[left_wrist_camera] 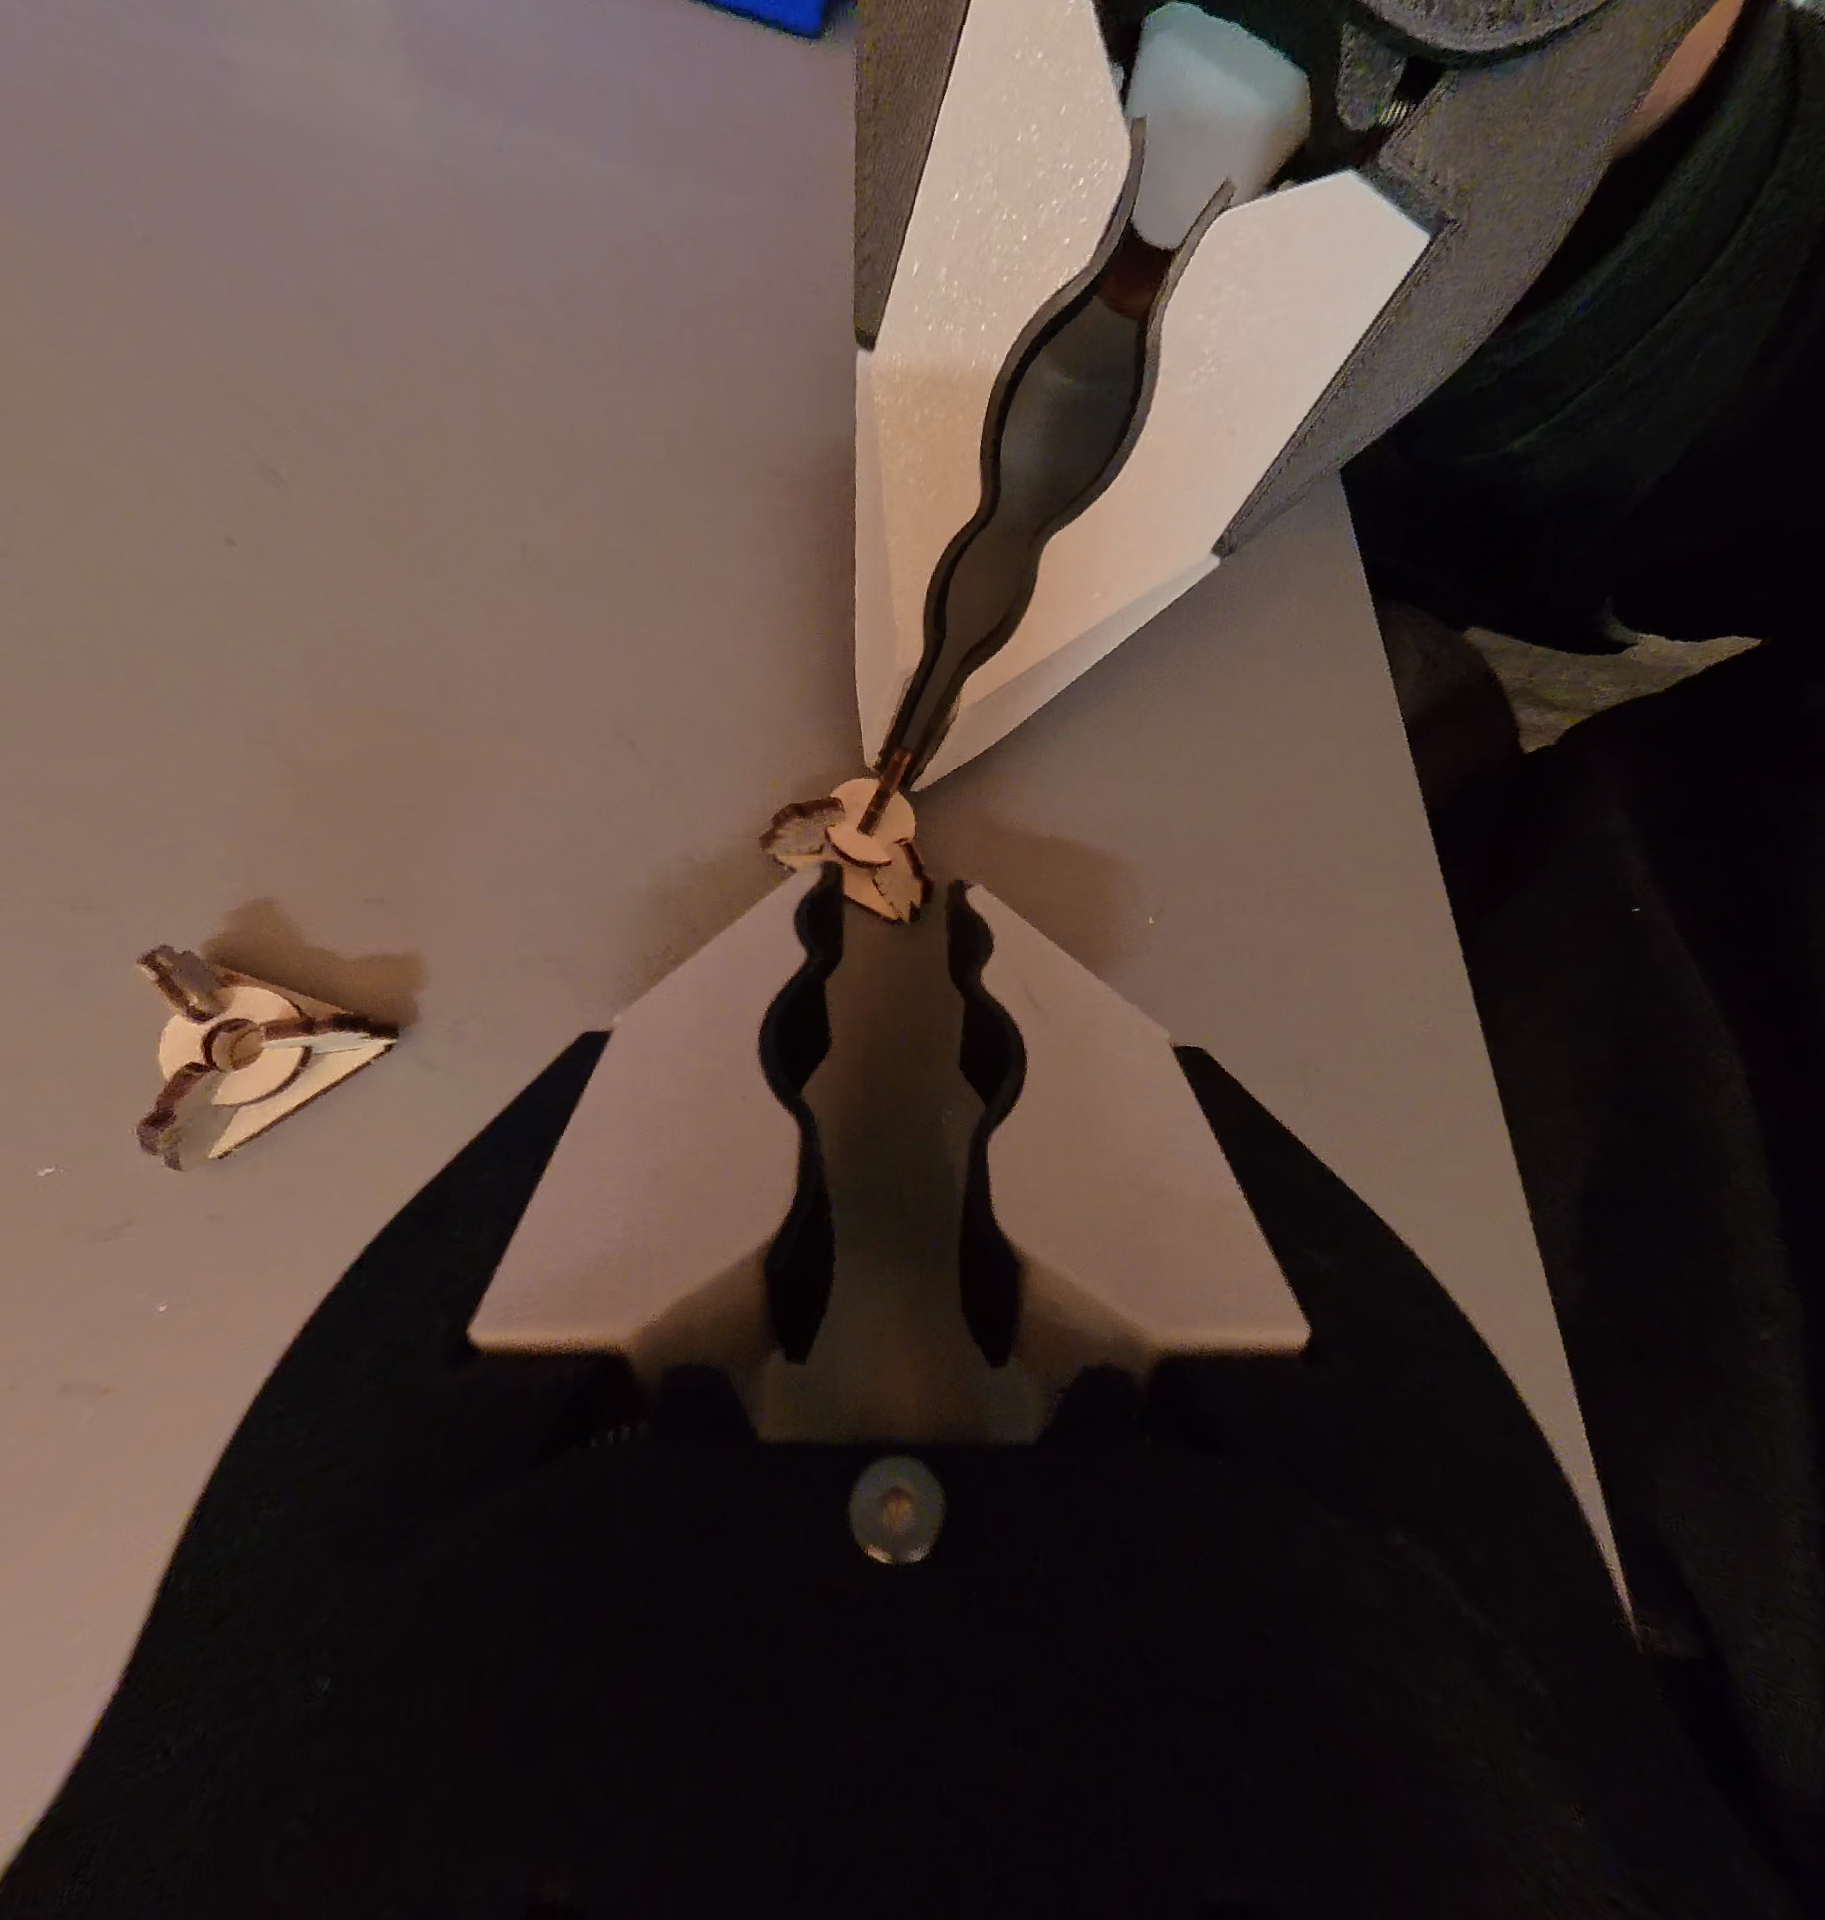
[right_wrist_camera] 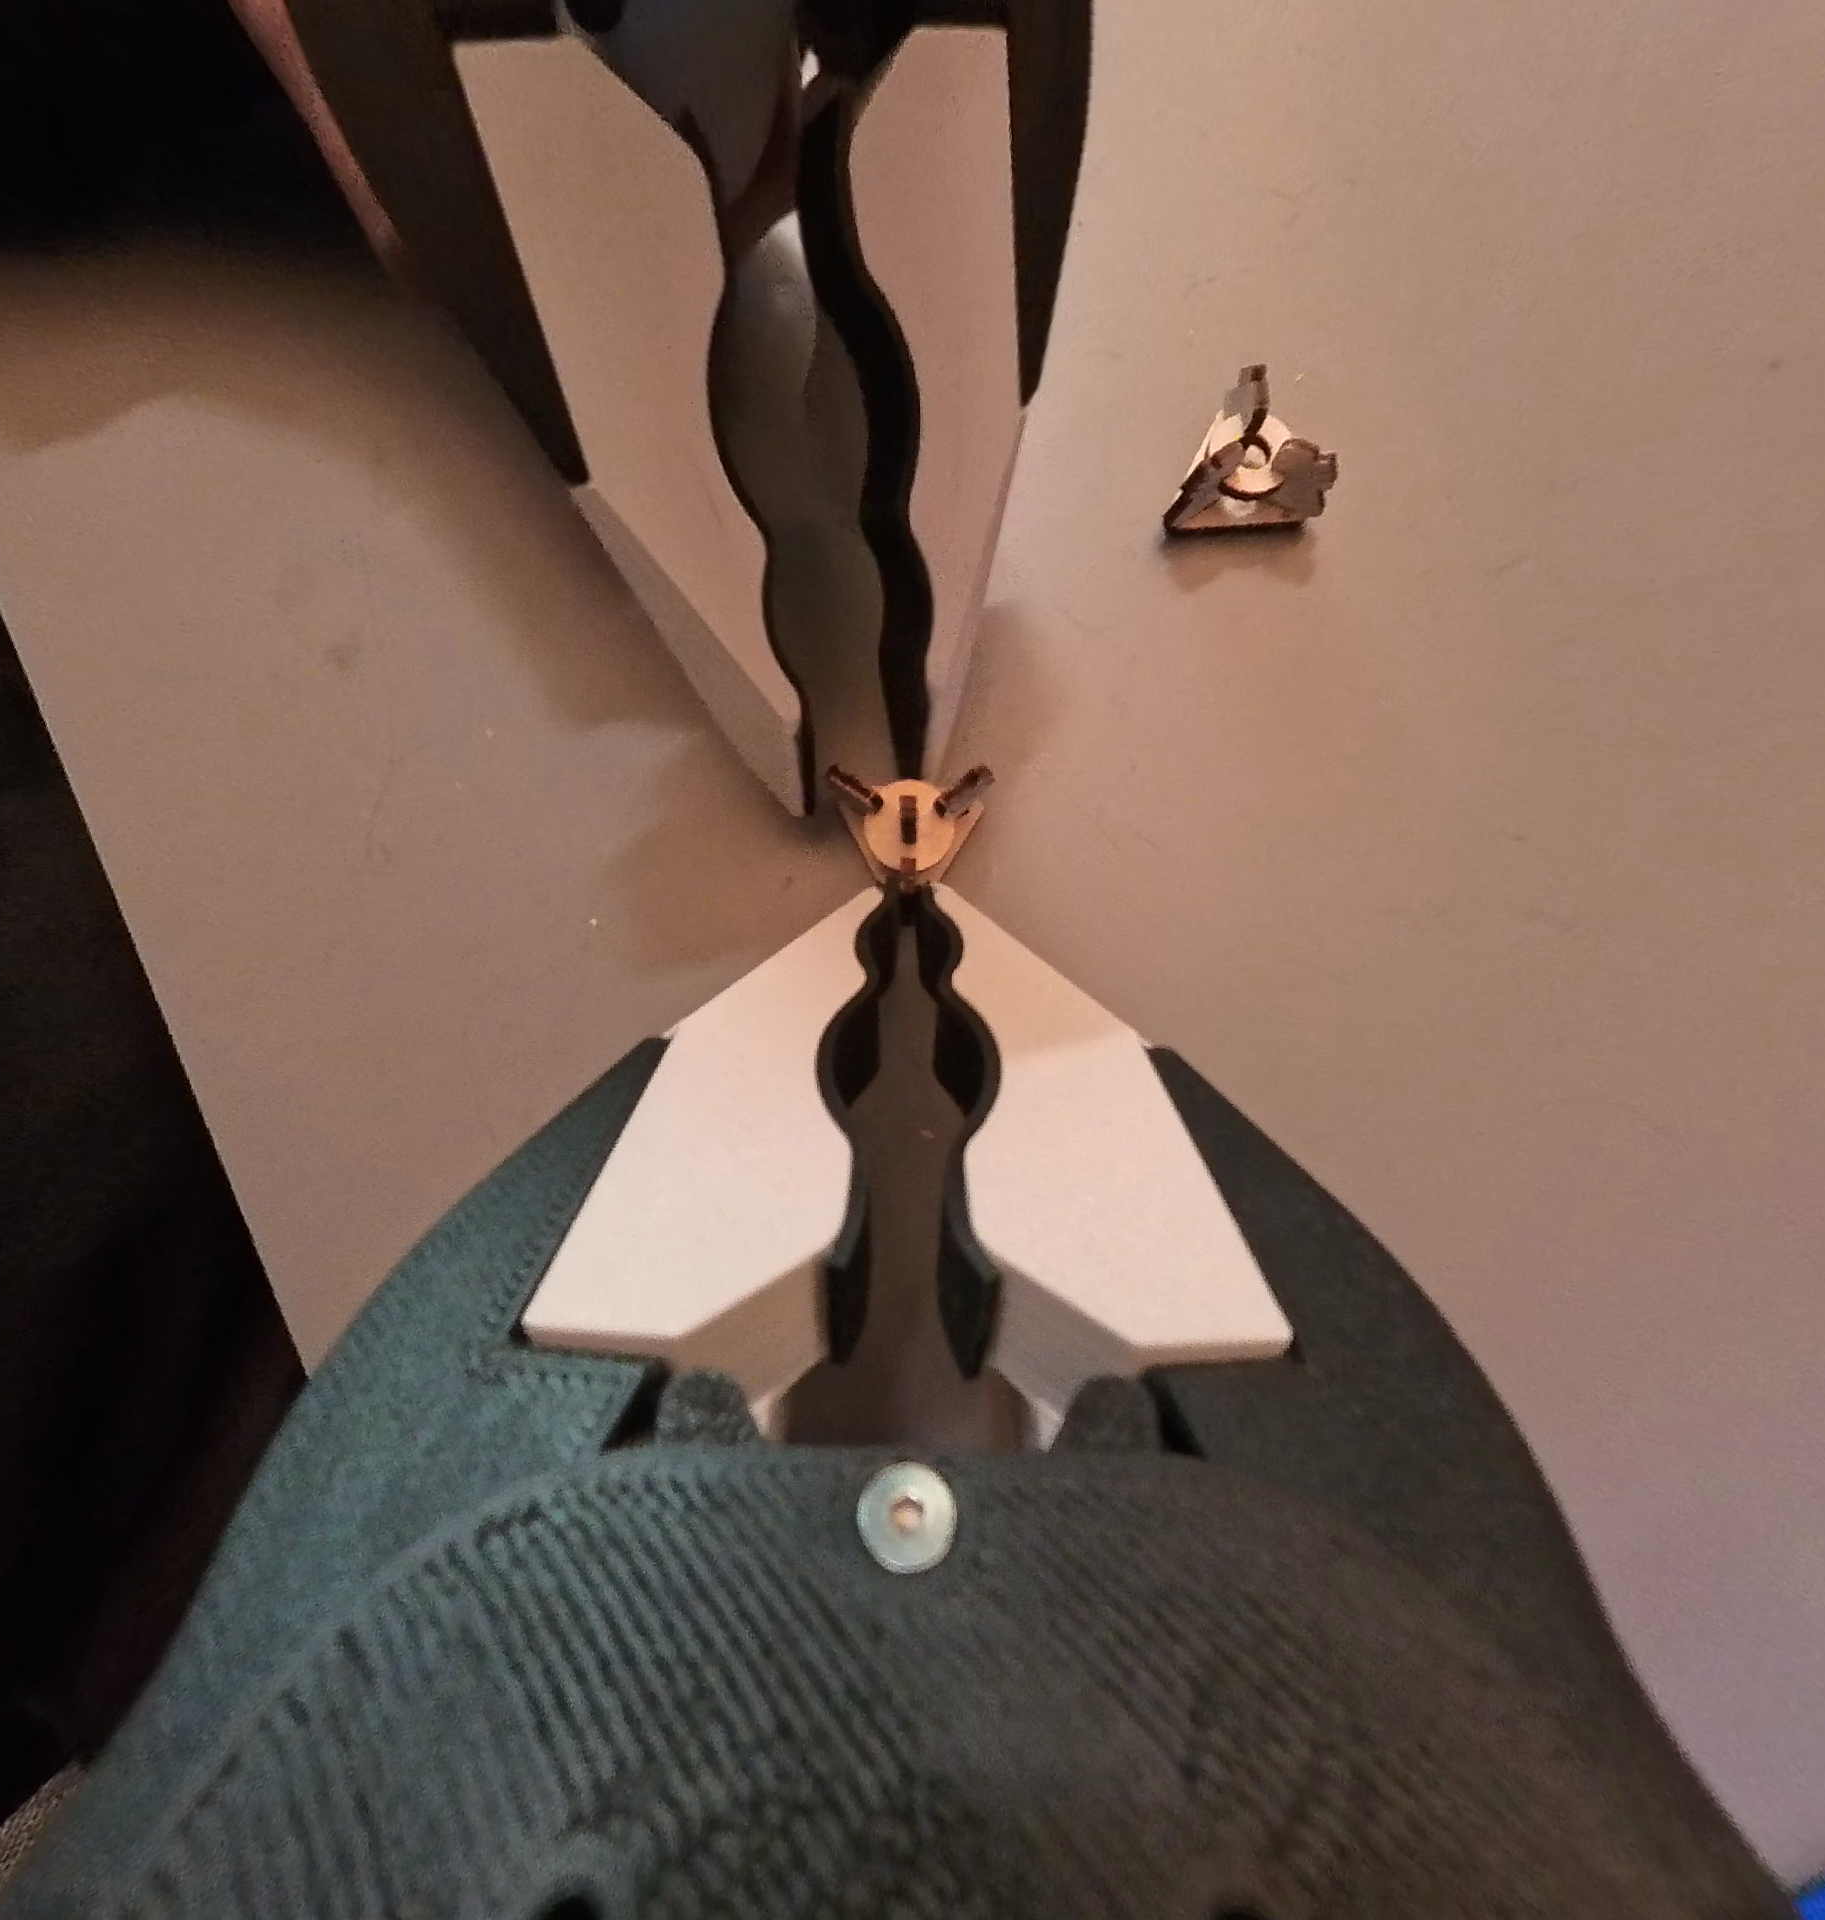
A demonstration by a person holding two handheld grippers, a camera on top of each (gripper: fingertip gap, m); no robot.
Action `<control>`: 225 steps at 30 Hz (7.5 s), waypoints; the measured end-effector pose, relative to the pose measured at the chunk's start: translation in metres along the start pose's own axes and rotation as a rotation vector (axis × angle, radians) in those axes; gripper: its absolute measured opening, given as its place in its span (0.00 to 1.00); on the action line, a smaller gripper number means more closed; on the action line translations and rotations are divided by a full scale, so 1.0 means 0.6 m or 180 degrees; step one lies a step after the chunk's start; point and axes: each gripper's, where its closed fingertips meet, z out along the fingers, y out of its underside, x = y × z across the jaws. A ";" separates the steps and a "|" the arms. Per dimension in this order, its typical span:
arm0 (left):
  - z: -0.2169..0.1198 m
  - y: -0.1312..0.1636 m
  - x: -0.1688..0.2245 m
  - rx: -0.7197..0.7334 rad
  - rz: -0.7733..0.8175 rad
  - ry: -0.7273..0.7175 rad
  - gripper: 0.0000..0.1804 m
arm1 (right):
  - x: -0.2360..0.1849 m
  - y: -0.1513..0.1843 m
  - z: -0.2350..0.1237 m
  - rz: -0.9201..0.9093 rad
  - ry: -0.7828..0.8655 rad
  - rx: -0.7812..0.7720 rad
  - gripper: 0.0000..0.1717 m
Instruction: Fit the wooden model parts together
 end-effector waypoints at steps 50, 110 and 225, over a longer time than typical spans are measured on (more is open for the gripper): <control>-0.012 -0.001 -0.012 -0.0097 0.0143 0.0110 0.18 | 0.000 0.000 0.002 -0.0070 -0.0045 -0.0325 0.01; -0.002 -0.008 -0.017 -0.0127 0.0113 0.0020 0.17 | 0.001 -0.013 -0.004 -0.0316 -0.0033 -0.0074 0.01; 0.008 0.007 -0.013 0.0051 -0.0408 -0.1229 0.10 | -0.010 -0.014 0.001 0.1029 0.0082 -0.0036 0.01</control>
